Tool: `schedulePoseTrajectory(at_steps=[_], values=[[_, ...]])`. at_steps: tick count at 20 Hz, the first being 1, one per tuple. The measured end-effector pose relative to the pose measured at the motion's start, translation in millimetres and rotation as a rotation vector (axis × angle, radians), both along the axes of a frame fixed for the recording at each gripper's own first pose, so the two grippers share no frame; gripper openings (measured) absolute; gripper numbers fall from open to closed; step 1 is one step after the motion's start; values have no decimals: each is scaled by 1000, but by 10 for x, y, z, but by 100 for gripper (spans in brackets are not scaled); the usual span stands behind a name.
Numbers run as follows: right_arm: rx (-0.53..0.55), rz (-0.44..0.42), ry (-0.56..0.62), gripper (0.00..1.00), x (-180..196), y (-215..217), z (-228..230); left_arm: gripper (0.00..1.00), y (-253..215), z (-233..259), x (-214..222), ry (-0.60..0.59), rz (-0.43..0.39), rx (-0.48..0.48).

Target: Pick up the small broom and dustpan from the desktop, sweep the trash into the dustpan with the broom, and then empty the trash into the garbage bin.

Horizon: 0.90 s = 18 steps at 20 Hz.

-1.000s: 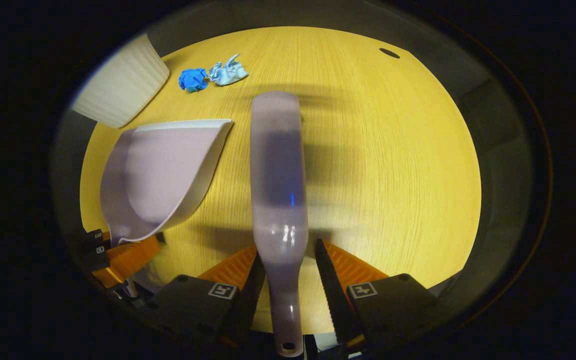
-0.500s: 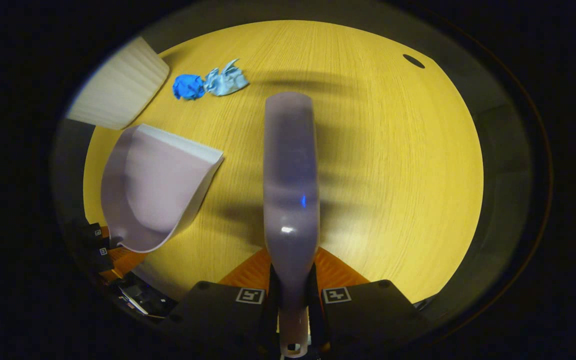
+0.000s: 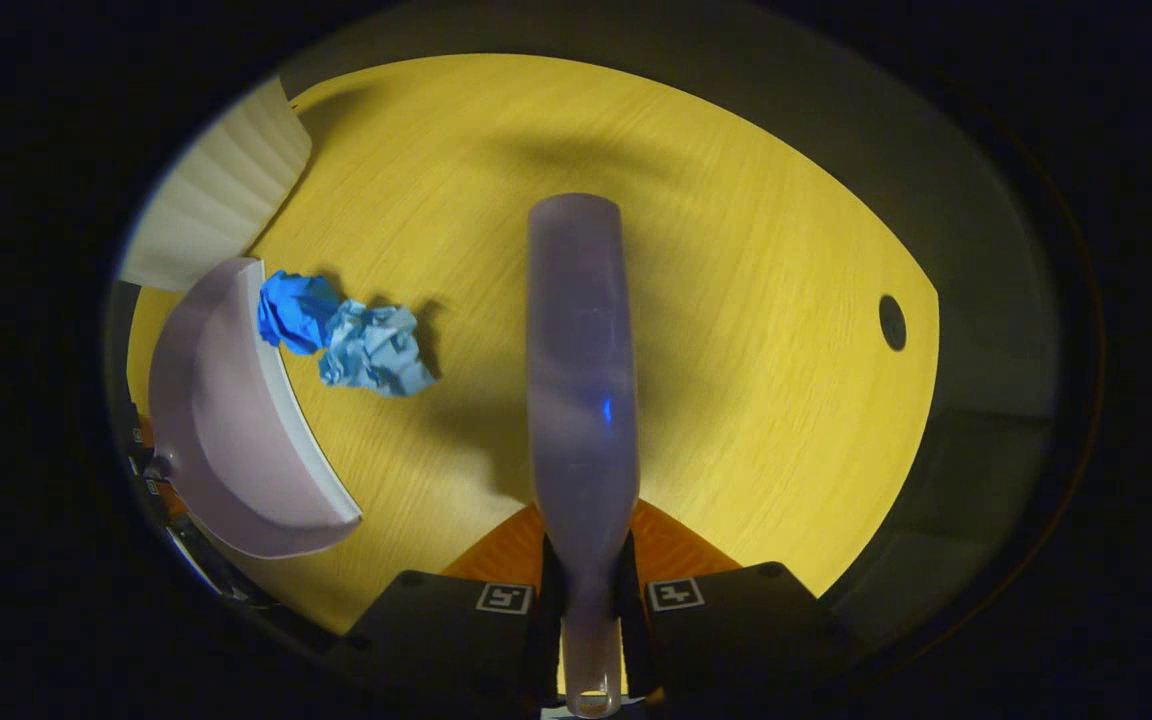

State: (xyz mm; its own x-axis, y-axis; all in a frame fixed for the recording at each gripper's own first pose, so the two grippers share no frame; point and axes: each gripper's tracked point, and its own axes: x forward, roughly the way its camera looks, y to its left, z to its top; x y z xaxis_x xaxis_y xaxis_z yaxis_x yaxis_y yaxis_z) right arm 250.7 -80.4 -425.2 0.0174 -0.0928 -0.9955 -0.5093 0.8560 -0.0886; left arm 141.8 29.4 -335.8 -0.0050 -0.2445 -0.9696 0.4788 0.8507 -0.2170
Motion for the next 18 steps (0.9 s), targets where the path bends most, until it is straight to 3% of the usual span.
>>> schedulePoseTrajectory(at_steps=[3,7,10,13,18], values=[[21,101,60,27,14,311,-61,29,27,-6,81,12,-50,12],[85,316,166,27,-219,650,49,27,48,15,176,1,-100,28],[118,446,258,27,-368,730,142,29,46,0,184,-14,-98,15],[145,423,272,28,-376,657,219,29,44,-20,185,-36,-103,-4],[153,225,219,28,-107,287,280,29,-25,19,239,-92,-62,-53]])
